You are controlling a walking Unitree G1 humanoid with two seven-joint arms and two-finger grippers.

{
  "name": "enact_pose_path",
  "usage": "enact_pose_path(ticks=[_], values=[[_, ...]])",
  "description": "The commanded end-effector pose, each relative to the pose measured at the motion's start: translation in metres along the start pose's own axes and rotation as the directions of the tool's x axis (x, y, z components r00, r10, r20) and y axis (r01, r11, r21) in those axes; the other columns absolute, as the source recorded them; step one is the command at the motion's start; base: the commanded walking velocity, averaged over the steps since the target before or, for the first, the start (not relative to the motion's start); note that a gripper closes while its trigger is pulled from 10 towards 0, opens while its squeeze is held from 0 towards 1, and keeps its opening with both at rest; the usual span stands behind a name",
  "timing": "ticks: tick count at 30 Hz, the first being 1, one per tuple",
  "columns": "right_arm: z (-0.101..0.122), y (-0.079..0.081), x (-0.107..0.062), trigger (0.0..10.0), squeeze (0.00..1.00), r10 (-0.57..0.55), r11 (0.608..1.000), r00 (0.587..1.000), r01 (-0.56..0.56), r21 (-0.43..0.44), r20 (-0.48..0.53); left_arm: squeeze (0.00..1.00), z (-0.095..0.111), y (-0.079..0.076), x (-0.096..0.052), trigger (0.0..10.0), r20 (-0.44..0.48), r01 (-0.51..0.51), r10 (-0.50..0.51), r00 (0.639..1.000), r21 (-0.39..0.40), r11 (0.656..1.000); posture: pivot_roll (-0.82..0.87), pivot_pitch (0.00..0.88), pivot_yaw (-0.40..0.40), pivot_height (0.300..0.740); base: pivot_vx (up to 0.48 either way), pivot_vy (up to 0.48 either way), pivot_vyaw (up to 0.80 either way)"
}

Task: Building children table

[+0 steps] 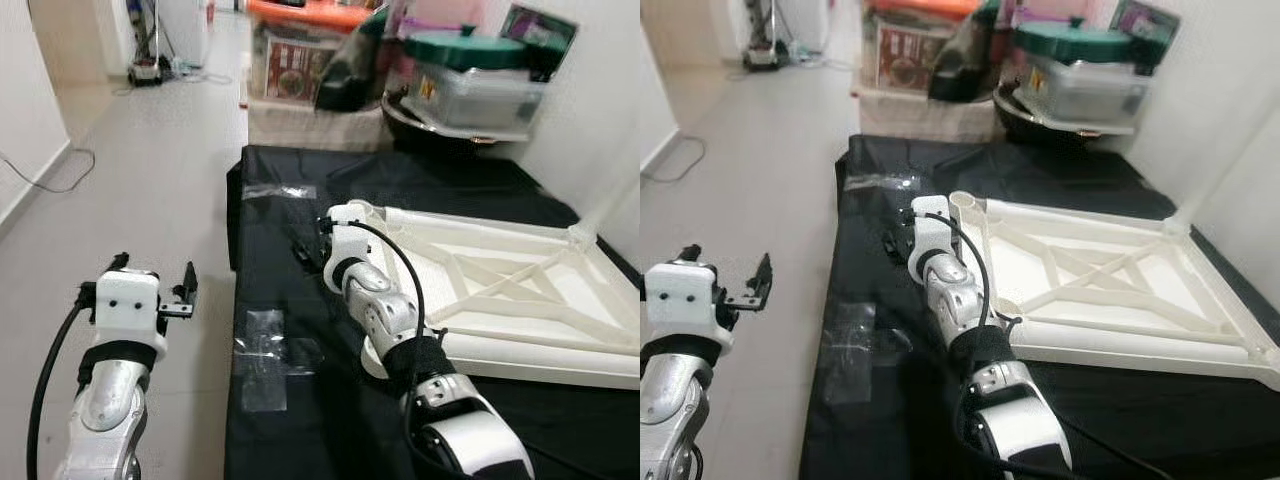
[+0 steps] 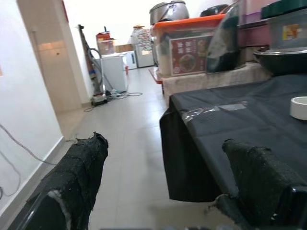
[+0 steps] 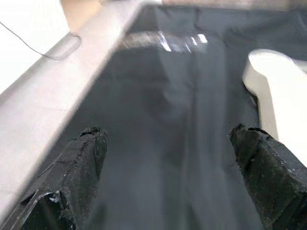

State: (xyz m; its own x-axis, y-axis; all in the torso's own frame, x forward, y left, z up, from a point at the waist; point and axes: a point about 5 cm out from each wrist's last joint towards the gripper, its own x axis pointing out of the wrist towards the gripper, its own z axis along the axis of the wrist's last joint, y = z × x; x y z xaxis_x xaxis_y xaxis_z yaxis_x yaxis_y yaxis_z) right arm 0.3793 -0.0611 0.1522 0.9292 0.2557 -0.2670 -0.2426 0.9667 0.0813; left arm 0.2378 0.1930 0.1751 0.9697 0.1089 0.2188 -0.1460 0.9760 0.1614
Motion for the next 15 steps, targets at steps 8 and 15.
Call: enact_pose_path(ticks=[8,15], values=[[-0.013,-0.034,0.002,10.0,0.0,-0.233,0.972,0.97,0.234,-0.002,-0.071,0.0,0.0,-0.005,0.0,10.0,0.004,0.006,-0.006,1.0,0.006,1.0,0.1,0.0,-0.117,0.74,0.0,0.0,0.0],[-0.033,-0.03,0.002,10.0,0.0,-0.202,0.975,0.96,0.216,0.05,-0.192,0.0,0.0,-0.008,-0.001,10.0,0.003,0.008,-0.008,1.0,0.004,1.0,0.11,0.0,-0.125,0.74,0.0,0.0,0.0]])
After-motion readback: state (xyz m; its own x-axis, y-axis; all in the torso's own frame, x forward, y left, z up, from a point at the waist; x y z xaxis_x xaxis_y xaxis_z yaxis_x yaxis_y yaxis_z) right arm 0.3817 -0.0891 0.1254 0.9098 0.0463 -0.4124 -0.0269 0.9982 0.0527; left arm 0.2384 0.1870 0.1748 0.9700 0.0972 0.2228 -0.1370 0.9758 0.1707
